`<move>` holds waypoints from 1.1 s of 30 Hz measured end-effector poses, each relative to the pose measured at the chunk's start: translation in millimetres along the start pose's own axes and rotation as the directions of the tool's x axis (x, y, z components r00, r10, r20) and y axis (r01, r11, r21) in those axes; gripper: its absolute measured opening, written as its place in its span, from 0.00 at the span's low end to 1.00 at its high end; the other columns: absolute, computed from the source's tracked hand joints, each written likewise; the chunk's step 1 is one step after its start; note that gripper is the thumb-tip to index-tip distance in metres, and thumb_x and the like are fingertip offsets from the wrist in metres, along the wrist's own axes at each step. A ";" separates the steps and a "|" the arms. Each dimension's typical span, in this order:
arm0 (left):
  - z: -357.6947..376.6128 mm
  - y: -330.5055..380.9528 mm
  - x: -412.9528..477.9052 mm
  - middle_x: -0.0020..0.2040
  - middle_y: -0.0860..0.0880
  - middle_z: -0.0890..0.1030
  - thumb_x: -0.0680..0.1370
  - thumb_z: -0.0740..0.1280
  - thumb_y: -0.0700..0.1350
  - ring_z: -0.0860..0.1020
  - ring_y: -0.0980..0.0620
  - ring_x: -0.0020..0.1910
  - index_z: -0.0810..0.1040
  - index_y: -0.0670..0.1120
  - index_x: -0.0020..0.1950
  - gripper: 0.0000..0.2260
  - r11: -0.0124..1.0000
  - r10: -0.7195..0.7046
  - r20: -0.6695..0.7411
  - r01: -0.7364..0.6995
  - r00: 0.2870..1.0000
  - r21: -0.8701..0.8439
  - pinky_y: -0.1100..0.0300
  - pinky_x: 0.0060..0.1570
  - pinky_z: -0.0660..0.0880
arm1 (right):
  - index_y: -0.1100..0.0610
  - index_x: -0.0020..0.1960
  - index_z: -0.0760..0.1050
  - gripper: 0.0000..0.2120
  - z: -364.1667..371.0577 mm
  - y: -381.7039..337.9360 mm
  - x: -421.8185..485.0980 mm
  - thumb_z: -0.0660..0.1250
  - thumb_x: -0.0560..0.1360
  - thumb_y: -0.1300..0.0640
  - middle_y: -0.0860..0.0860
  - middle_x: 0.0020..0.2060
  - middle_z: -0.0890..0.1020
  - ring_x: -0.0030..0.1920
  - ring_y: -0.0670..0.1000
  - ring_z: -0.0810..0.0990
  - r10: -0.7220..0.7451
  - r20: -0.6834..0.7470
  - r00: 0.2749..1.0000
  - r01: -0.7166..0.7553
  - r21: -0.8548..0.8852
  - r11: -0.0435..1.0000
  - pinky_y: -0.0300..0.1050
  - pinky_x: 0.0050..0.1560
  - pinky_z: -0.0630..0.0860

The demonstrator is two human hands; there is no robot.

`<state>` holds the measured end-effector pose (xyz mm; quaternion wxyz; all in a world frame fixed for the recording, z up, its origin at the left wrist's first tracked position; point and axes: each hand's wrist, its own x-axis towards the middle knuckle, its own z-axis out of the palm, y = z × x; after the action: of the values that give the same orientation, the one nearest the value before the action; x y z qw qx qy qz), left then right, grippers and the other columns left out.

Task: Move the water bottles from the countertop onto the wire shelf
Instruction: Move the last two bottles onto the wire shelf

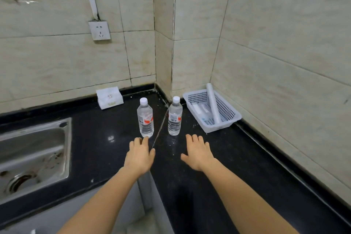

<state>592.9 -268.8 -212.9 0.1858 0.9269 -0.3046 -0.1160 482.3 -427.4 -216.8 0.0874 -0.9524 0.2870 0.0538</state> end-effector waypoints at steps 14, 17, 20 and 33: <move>-40.6 -44.6 211.3 0.75 0.44 0.62 0.79 0.61 0.54 0.57 0.43 0.74 0.53 0.50 0.77 0.30 0.972 0.214 -0.144 -0.195 0.966 0.133 0.33 0.70 0.55 | 0.55 0.77 0.49 0.37 -33.9 -20.9 189.3 0.64 0.76 0.46 0.58 0.70 0.66 0.69 0.60 0.64 0.168 -0.184 0.968 -0.156 0.077 0.985 0.60 0.67 0.63; -38.6 -45.2 226.3 0.70 0.47 0.68 0.80 0.59 0.55 0.61 0.45 0.71 0.57 0.50 0.76 0.26 0.971 0.210 -0.094 -0.196 0.973 0.137 0.35 0.70 0.56 | 0.54 0.76 0.54 0.30 -33.9 -26.3 210.4 0.59 0.79 0.46 0.56 0.69 0.67 0.69 0.59 0.63 0.208 -0.176 0.962 -0.205 0.035 0.978 0.61 0.66 0.60; -39.5 -41.6 230.3 0.66 0.49 0.72 0.79 0.60 0.54 0.64 0.46 0.69 0.63 0.50 0.73 0.23 0.969 0.232 -0.079 -0.223 0.970 0.108 0.36 0.70 0.56 | 0.54 0.69 0.64 0.19 -29.6 -30.7 217.6 0.55 0.81 0.47 0.54 0.62 0.74 0.63 0.57 0.66 0.225 -0.286 0.931 -0.235 0.000 0.972 0.58 0.61 0.61; -30.7 -45.5 177.4 0.49 0.44 0.80 0.73 0.72 0.49 0.76 0.44 0.52 0.81 0.43 0.54 0.13 0.912 0.396 -0.153 -0.407 0.905 -0.045 0.41 0.64 0.67 | 0.51 0.55 0.77 0.11 10.4 -53.0 128.1 0.68 0.74 0.50 0.48 0.48 0.78 0.53 0.50 0.70 0.312 -0.403 0.860 -0.145 0.393 0.908 0.46 0.53 0.56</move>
<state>766.4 -334.3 -222.1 0.2619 0.8423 -0.4706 -0.0214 617.5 -450.8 -239.3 0.1777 -0.8655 0.4169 -0.2134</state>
